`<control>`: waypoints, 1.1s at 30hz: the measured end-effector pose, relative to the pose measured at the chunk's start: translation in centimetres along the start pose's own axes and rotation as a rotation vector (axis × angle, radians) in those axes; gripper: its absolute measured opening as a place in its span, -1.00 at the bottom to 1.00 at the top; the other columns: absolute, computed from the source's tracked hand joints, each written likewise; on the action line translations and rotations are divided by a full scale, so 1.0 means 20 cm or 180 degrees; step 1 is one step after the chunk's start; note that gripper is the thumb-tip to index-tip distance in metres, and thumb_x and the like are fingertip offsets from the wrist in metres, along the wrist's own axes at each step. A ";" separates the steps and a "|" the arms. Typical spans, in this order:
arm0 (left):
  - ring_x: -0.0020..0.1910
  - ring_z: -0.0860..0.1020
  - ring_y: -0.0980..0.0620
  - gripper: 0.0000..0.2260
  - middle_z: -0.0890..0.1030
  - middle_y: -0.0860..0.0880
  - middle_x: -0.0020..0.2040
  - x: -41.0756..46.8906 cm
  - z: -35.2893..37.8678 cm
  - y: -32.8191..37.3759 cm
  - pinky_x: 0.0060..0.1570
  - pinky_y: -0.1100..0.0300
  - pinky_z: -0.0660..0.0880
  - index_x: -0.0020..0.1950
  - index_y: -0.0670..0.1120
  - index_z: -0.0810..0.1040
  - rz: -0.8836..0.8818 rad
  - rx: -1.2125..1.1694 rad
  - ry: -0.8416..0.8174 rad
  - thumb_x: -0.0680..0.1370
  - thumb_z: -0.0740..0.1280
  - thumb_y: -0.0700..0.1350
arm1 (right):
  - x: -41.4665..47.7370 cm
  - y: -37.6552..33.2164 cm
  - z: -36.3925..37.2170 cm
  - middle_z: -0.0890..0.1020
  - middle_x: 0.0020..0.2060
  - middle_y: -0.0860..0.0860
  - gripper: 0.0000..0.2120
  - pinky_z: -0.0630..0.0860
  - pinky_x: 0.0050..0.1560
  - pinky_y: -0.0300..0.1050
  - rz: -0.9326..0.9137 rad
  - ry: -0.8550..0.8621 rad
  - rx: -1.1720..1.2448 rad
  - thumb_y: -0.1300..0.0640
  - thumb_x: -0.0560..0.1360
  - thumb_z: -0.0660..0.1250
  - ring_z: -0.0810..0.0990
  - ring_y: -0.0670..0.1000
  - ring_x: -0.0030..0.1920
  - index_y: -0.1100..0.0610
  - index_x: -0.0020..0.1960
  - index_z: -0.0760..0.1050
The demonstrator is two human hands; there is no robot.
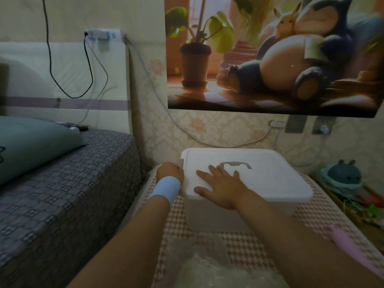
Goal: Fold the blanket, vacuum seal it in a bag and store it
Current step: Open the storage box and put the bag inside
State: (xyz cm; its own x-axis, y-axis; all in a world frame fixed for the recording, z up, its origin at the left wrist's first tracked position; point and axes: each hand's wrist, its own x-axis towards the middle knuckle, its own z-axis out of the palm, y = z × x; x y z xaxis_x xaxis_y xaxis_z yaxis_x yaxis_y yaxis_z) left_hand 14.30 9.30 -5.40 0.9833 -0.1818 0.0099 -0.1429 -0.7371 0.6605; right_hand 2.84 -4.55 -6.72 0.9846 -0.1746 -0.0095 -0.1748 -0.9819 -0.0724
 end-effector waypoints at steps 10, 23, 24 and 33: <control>0.22 0.49 -0.23 -0.73 0.49 -0.24 0.29 0.01 -0.01 0.00 0.17 0.00 0.47 0.27 -0.25 0.48 -0.0020 0.0528 -0.0064 0.64 0.11 -0.22 | 0.00 0.00 0.02 -0.05 0.61 0.00 -0.26 -0.13 0.47 0.43 -0.0023 0.0151 0.0070 -0.51 0.48 -0.11 -0.11 0.12 0.60 -0.27 0.58 -0.09; 0.55 -0.05 -0.19 -0.28 -0.18 -0.06 0.58 -0.14 -0.01 0.11 0.47 -0.17 0.07 0.57 0.13 -0.04 0.1121 0.1550 -0.0968 0.51 0.13 0.36 | -0.19 0.22 -0.10 -0.03 0.61 -0.04 -0.14 -0.18 0.52 0.31 -0.0067 0.0119 0.0326 -0.47 0.43 0.23 -0.09 0.02 0.60 -0.16 0.59 0.03; 0.55 -0.03 -0.15 -0.30 -0.14 -0.03 0.59 -0.17 0.00 0.14 0.48 -0.15 0.06 0.57 0.14 0.01 0.1369 0.1688 -0.0900 0.52 0.14 0.35 | -0.22 0.29 -0.11 -0.06 0.61 -0.04 -0.09 -0.23 0.50 0.36 0.0067 0.0109 0.0137 -0.52 0.38 0.20 -0.13 0.04 0.60 -0.18 0.59 0.01; 0.55 -0.01 -0.07 -0.29 -0.06 0.02 0.59 -0.27 0.08 0.21 0.49 -0.09 0.05 0.58 0.10 -0.04 0.1946 0.2462 -0.1276 0.54 0.15 0.33 | -0.30 0.38 -0.05 -0.14 0.60 0.08 0.17 -0.13 0.43 0.47 0.1154 -0.0076 -0.0029 -0.74 0.15 -0.03 -0.15 0.27 0.57 -0.18 0.60 -0.17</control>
State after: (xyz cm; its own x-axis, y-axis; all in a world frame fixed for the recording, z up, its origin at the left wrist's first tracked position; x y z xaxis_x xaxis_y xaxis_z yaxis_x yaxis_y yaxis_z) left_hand 8.19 6.09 -3.79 0.6313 -0.7583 -0.1623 -0.7714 -0.6356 -0.0310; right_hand -4.31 -11.13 -6.31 0.8584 -0.5099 -0.0564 -0.5125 -0.8571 -0.0513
